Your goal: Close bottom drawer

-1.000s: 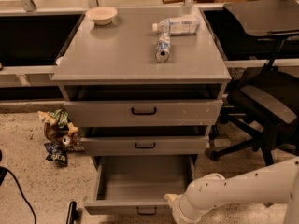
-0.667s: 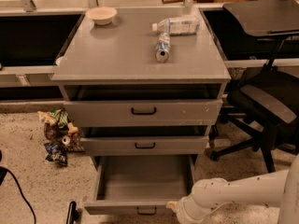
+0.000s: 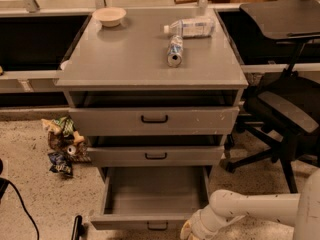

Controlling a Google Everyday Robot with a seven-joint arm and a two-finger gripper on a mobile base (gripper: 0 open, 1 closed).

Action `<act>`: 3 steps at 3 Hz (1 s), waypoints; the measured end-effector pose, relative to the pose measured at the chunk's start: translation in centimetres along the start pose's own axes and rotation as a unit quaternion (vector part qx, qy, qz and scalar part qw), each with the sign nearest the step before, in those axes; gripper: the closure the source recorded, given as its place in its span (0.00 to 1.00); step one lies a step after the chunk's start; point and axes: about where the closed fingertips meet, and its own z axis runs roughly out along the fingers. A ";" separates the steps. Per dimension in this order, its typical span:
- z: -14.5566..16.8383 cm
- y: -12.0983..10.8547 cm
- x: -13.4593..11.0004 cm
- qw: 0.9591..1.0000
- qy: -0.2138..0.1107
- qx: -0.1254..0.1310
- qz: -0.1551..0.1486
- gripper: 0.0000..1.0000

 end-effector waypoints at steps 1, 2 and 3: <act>0.0 0.0 0.0 1.000 0.000 0.001 0.000 0.89; 0.0 -0.1 0.0 1.000 0.000 0.001 0.000 1.00; 0.6 -0.2 1.4 1.000 0.007 0.005 -0.001 1.00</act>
Offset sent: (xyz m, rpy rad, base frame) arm 0.0005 -0.0001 0.0002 -0.0001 -0.0015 -0.0015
